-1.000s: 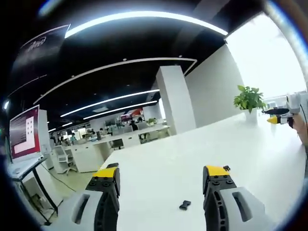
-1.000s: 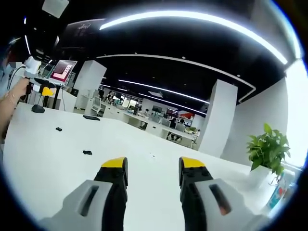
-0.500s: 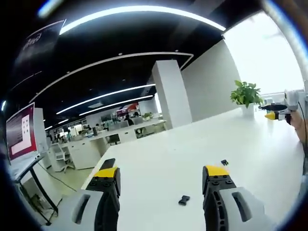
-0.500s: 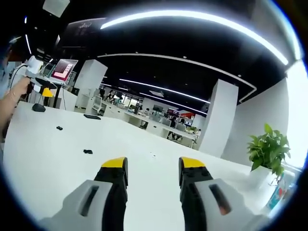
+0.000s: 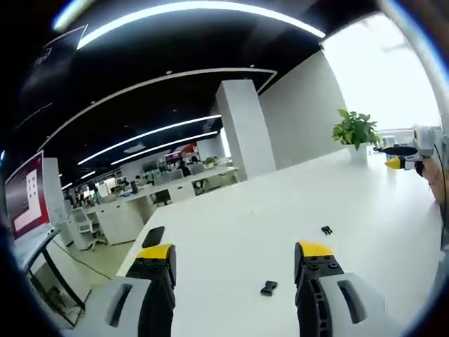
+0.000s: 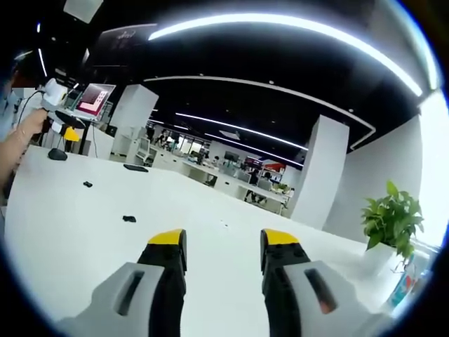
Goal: Snap the two parts of the plastic buckle together until the buckle closes and remains connected.
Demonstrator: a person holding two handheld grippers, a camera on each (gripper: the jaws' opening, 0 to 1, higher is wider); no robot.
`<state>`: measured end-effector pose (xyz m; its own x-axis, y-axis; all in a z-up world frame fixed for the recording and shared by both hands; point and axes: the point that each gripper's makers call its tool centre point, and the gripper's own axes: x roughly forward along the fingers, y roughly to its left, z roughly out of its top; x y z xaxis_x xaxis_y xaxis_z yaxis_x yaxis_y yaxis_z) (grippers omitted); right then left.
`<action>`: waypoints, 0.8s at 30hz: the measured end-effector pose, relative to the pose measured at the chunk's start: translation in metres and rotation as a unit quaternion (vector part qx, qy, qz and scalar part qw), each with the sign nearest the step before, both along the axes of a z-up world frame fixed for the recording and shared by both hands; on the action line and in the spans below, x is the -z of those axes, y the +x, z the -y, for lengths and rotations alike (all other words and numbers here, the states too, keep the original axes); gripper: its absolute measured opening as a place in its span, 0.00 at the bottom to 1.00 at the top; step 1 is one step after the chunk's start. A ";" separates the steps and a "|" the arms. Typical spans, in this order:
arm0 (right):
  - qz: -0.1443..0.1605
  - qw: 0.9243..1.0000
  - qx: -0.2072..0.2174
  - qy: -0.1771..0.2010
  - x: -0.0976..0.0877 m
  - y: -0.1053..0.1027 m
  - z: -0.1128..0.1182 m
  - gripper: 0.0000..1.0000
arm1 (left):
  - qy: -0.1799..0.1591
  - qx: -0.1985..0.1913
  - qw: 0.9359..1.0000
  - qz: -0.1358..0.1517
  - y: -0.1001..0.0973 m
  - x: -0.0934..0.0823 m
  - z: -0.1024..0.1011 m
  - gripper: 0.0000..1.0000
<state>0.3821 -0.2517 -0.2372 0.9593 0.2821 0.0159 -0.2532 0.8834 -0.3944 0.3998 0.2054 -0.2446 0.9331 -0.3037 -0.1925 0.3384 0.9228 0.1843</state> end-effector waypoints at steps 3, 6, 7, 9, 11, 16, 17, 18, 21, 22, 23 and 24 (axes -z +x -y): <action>-0.001 1.000 -0.001 -0.002 0.001 0.000 -0.001 0.43 | 0.005 0.002 1.000 -0.004 0.002 0.001 0.001 0.69; -0.002 1.000 0.000 -0.002 0.001 0.001 -0.001 0.43 | 0.010 0.005 1.000 -0.009 0.003 0.003 0.002 0.69; -0.003 1.000 0.000 -0.003 0.001 0.001 -0.001 0.43 | 0.011 0.006 1.000 -0.011 0.003 0.004 0.002 0.69; -0.003 1.000 -0.001 -0.003 0.001 0.000 -0.001 0.43 | 0.015 0.006 1.000 -0.014 0.004 0.004 0.002 0.69; -0.003 1.000 -0.001 -0.004 0.001 0.000 -0.001 0.43 | 0.018 0.008 1.000 -0.016 0.005 0.005 0.002 0.69; -0.005 1.000 0.001 -0.008 0.002 0.001 -0.001 0.42 | 0.034 0.006 0.999 -0.024 0.009 0.008 0.000 0.68; -0.005 1.000 0.000 -0.008 0.002 0.001 -0.001 0.42 | 0.035 0.007 0.999 -0.025 0.009 0.009 0.000 0.68; -0.005 1.000 0.000 -0.008 0.002 0.000 -0.002 0.42 | 0.035 0.008 0.999 -0.026 0.010 0.010 0.000 0.68; -0.006 1.000 -0.001 -0.011 0.003 0.001 -0.003 0.42 | 0.039 0.015 0.999 -0.032 0.011 0.014 0.002 0.67; -0.006 1.000 -0.001 -0.012 0.003 0.001 -0.003 0.42 | 0.040 0.017 0.998 -0.035 0.011 0.015 0.003 0.67; -0.006 1.000 -0.001 -0.012 0.003 0.001 -0.003 0.42 | 0.039 0.020 0.998 -0.039 0.012 0.017 0.003 0.67; -0.007 1.000 -0.001 -0.013 0.003 0.001 -0.003 0.42 | 0.039 0.023 0.998 -0.042 0.012 0.018 0.004 0.67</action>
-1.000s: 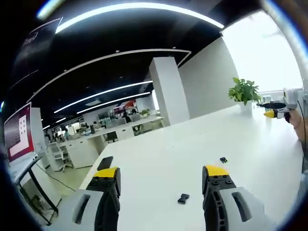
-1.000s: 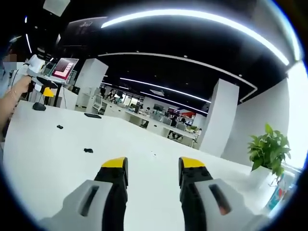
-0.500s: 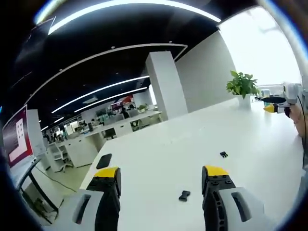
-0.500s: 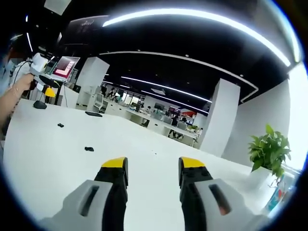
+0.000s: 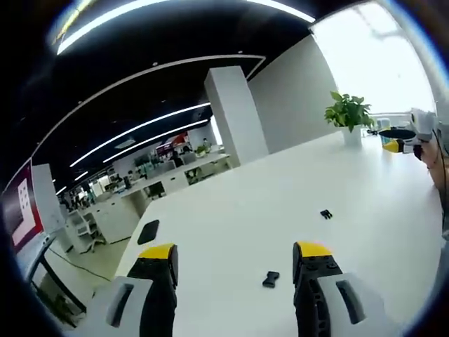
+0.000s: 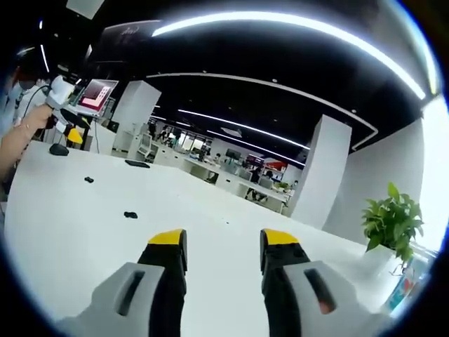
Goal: Snap the two parts of the plastic buckle together until the buckle closes and remains connected.
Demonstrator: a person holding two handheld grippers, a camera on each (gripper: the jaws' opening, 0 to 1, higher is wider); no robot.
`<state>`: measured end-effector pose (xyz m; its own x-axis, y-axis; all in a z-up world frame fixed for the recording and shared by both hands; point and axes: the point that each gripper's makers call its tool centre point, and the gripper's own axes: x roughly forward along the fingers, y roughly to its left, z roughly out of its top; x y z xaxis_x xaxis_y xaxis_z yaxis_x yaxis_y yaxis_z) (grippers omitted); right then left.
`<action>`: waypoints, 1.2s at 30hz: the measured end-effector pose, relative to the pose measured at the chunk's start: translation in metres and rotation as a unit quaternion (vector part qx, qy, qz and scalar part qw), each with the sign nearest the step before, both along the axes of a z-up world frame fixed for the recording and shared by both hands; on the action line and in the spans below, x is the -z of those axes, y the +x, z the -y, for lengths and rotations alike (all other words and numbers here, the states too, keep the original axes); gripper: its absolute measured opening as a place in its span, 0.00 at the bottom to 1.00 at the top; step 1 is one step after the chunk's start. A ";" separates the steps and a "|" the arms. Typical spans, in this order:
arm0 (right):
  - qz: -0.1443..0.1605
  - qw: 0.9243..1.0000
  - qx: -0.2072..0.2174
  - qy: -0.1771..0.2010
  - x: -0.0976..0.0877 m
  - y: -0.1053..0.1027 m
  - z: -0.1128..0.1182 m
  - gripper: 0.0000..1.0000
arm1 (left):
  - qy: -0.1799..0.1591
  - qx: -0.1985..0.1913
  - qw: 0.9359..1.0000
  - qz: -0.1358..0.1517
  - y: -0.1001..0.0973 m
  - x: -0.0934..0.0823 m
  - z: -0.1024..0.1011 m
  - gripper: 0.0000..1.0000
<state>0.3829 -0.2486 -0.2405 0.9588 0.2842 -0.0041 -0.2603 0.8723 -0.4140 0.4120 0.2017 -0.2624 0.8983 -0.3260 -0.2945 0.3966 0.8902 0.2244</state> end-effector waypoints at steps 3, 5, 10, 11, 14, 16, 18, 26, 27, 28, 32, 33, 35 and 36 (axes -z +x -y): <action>0.001 1.000 -0.001 -0.002 0.000 0.000 -0.001 0.42 | 0.001 0.009 1.000 -0.012 0.002 0.004 0.001 0.67; 0.000 1.000 -0.001 -0.004 0.000 0.000 -0.001 0.42 | -0.001 0.012 1.000 -0.016 0.003 0.005 0.002 0.67; 0.000 1.000 -0.001 -0.003 0.001 0.000 -0.001 0.42 | -0.006 0.020 0.999 -0.024 0.004 0.008 0.005 0.67; 0.000 1.000 -0.002 -0.004 0.001 0.000 -0.001 0.42 | -0.005 0.020 0.999 -0.025 0.005 0.008 0.006 0.67; -0.001 1.000 -0.002 -0.004 0.001 0.000 -0.001 0.41 | -0.004 0.024 0.999 -0.030 0.007 0.009 0.006 0.67; -0.002 1.000 -0.003 -0.005 0.001 0.000 -0.001 0.41 | -0.003 0.027 0.999 -0.033 0.007 0.010 0.007 0.67; -0.004 1.000 -0.004 -0.005 0.002 0.001 -0.002 0.41 | -0.001 0.030 0.999 -0.037 0.008 0.011 0.008 0.67; -0.008 1.000 -0.006 -0.010 0.005 0.001 -0.004 0.41 | 0.005 0.035 0.998 -0.045 0.010 0.012 0.011 0.67; -0.008 1.000 -0.007 -0.010 0.005 0.001 -0.004 0.40 | 0.006 0.036 0.998 -0.046 0.010 0.013 0.011 0.67; -0.009 1.000 -0.007 -0.010 0.005 0.001 -0.005 0.40 | 0.008 0.036 0.998 -0.048 0.011 0.013 0.011 0.67; -0.009 1.000 -0.008 -0.009 0.005 0.001 -0.005 0.40 | 0.021 0.037 0.998 -0.052 0.012 0.016 0.012 0.67; -0.009 1.000 -0.009 -0.009 0.005 0.001 -0.005 0.39 | 0.024 0.039 0.997 -0.054 0.012 0.017 0.013 0.67; -0.009 1.000 -0.009 -0.010 0.005 0.001 -0.006 0.39 | 0.027 0.039 0.997 -0.055 0.013 0.017 0.013 0.67; -0.009 1.000 -0.009 -0.010 0.005 0.001 -0.006 0.39 | 0.028 0.039 0.997 -0.055 0.013 0.017 0.013 0.67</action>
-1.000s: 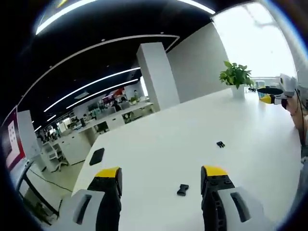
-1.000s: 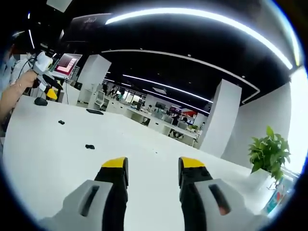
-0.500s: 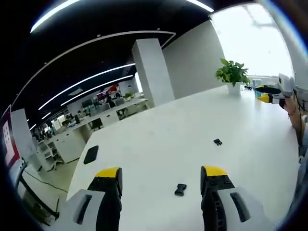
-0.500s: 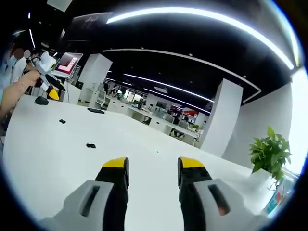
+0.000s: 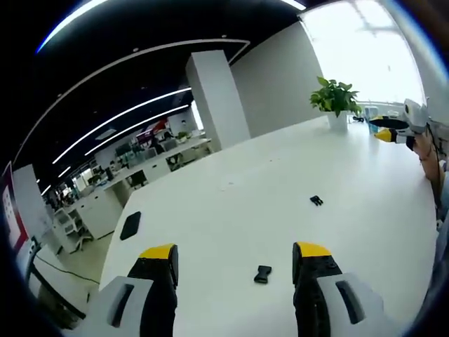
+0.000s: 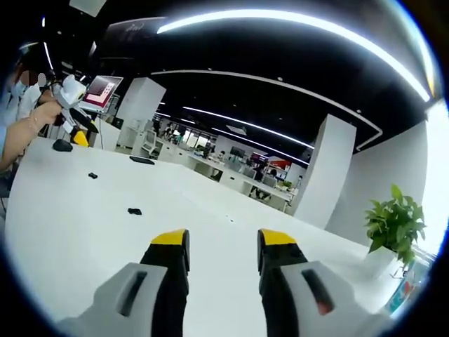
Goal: Snap the two parts of the plastic buckle together until the buckle closes and remains connected.
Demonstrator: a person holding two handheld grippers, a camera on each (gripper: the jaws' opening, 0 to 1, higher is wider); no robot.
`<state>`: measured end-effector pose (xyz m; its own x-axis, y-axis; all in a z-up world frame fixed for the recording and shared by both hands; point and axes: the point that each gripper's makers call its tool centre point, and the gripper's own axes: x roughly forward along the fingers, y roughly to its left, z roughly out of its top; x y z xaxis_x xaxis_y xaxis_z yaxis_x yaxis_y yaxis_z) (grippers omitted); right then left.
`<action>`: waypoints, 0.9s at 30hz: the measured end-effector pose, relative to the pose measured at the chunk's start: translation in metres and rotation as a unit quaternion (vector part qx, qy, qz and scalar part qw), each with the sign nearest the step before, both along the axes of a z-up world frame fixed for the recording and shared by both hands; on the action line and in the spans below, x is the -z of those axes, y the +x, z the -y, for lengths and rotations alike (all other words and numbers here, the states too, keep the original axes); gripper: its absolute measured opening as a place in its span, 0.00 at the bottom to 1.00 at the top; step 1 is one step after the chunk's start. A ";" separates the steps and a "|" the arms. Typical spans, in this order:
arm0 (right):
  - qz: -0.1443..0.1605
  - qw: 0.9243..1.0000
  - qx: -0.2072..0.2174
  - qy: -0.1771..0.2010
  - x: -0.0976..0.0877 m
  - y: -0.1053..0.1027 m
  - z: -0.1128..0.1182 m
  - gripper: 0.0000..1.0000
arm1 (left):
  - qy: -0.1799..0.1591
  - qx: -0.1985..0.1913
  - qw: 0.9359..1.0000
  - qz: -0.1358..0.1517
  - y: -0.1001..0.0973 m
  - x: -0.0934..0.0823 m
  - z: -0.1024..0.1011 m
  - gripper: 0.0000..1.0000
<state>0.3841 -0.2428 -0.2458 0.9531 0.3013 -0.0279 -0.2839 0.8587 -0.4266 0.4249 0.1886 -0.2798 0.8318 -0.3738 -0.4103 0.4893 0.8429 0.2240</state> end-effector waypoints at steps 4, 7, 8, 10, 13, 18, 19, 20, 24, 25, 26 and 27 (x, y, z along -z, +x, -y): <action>-0.002 1.000 0.004 -0.001 0.001 0.000 0.001 0.39 | 0.005 0.004 1.000 -0.006 0.001 0.003 0.003 0.67; -0.003 1.000 0.005 -0.002 0.002 0.001 0.002 0.39 | 0.010 0.009 1.000 -0.009 0.001 0.004 0.005 0.67; -0.003 1.000 0.005 -0.001 0.002 0.001 0.002 0.39 | 0.011 0.010 1.000 -0.010 0.001 0.005 0.006 0.67; -0.003 1.000 0.005 -0.002 0.002 0.001 0.002 0.39 | 0.011 0.012 1.000 -0.012 0.001 0.005 0.006 0.67; -0.003 1.000 0.007 -0.003 0.002 0.000 0.002 0.39 | 0.009 0.015 1.000 -0.016 0.002 0.007 0.007 0.67; -0.005 1.000 0.006 -0.004 0.003 0.000 0.001 0.39 | 0.005 0.022 0.999 -0.024 0.002 0.008 0.008 0.66; -0.005 1.000 0.005 -0.004 0.003 0.000 0.001 0.39 | 0.006 0.025 0.999 -0.026 0.002 0.009 0.008 0.65; -0.005 1.000 0.005 -0.004 0.003 0.000 0.001 0.39 | 0.008 0.028 0.999 -0.029 0.001 0.010 0.009 0.63; -0.006 1.000 0.006 -0.005 0.003 0.000 0.002 0.39 | 0.011 0.034 0.998 -0.044 0.003 0.017 0.008 0.62; -0.006 1.000 0.006 -0.005 0.003 -0.001 0.001 0.39 | 0.013 0.034 0.998 -0.048 0.003 0.019 0.008 0.62; -0.006 1.000 0.006 -0.005 0.003 -0.001 0.001 0.39 | 0.014 0.034 0.998 -0.049 0.004 0.019 0.007 0.62; -0.006 1.000 0.005 -0.005 0.003 -0.001 0.001 0.39 | 0.016 0.033 0.998 -0.051 0.004 0.020 0.006 0.62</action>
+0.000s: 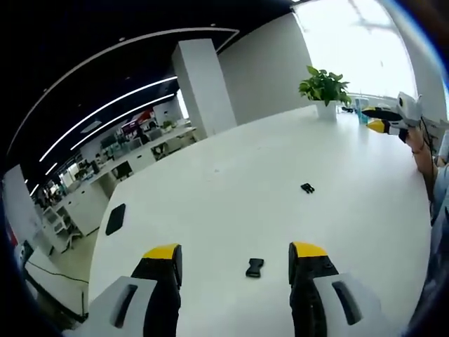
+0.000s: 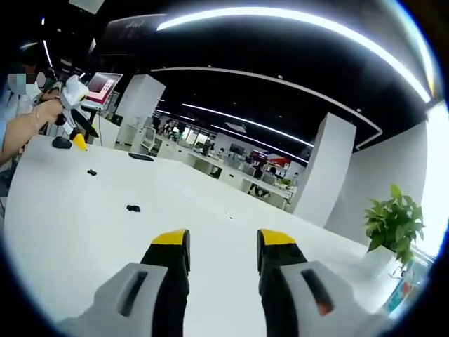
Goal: Snap the two parts of the plastic buckle together until the buckle closes and remains connected.
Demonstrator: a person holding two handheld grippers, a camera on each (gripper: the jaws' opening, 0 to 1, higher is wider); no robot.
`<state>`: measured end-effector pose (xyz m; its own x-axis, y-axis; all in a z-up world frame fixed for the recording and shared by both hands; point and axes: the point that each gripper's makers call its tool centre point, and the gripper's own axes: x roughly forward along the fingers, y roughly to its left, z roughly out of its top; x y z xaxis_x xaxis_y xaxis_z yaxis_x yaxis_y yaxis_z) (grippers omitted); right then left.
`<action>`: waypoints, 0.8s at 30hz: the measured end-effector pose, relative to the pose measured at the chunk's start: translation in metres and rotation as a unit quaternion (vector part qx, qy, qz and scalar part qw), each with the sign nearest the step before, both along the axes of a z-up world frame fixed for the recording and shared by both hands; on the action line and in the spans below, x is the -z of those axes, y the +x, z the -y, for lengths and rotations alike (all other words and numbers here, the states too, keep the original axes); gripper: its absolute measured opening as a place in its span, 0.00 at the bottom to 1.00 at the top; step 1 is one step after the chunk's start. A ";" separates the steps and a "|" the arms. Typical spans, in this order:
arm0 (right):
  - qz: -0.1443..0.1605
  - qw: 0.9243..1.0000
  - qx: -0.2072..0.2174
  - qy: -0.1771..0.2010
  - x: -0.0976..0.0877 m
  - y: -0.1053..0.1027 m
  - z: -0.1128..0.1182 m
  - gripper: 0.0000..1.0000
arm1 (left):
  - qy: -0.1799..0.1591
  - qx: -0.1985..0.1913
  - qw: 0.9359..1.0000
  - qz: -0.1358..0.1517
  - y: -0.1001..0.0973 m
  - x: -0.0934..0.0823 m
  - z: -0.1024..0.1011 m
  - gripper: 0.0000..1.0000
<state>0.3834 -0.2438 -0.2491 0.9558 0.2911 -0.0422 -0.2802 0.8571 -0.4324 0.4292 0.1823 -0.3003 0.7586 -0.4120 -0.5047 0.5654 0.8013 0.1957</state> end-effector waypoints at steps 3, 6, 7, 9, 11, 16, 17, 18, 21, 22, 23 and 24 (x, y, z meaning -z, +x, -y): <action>-0.001 1.000 0.000 -0.001 0.000 0.000 0.000 0.39 | 0.005 0.001 1.000 -0.012 0.002 0.004 -0.002 0.62; -0.002 1.000 -0.001 -0.001 0.001 0.000 -0.001 0.39 | 0.008 0.002 1.000 -0.020 0.003 0.007 -0.003 0.62; -0.002 1.000 -0.001 -0.002 0.001 0.000 -0.001 0.39 | 0.009 0.001 1.000 -0.022 0.003 0.008 -0.003 0.62; -0.002 1.000 -0.002 -0.002 0.001 0.000 -0.001 0.39 | 0.011 0.001 1.000 -0.026 0.004 0.010 -0.003 0.62; -0.002 1.000 -0.002 -0.002 0.001 0.000 -0.001 0.39 | 0.017 0.003 0.999 -0.032 0.005 0.013 -0.002 0.62; -0.005 1.000 -0.001 -0.006 0.002 0.001 -0.001 0.39 | 0.038 0.007 0.998 -0.049 0.007 0.021 0.000 0.62; -0.006 1.000 -0.002 -0.007 0.003 0.001 -0.001 0.39 | 0.040 0.009 0.998 -0.052 0.007 0.023 0.000 0.62; -0.007 1.000 -0.002 -0.007 0.003 0.001 -0.001 0.39 | 0.041 0.011 0.998 -0.055 0.007 0.024 0.001 0.62; -0.009 1.000 -0.002 -0.008 0.005 0.002 -0.002 0.39 | 0.047 0.016 0.997 -0.065 0.006 0.030 0.003 0.62; -0.009 1.000 -0.002 -0.008 0.005 0.002 -0.002 0.39 | 0.050 0.017 0.996 -0.069 0.006 0.032 0.004 0.62; -0.010 1.000 -0.002 -0.009 0.005 0.002 -0.001 0.39 | 0.053 0.018 0.996 -0.072 0.007 0.033 0.003 0.62; -0.010 1.000 -0.001 -0.009 0.005 0.003 -0.001 0.39 | 0.054 0.019 0.996 -0.073 0.008 0.033 0.003 0.62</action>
<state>0.3860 -0.2425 -0.2543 0.9539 0.2925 -0.0668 -0.2911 0.8486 -0.4418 0.4374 0.1790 -0.3337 0.6591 -0.3762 -0.6512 0.6231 0.7580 0.1928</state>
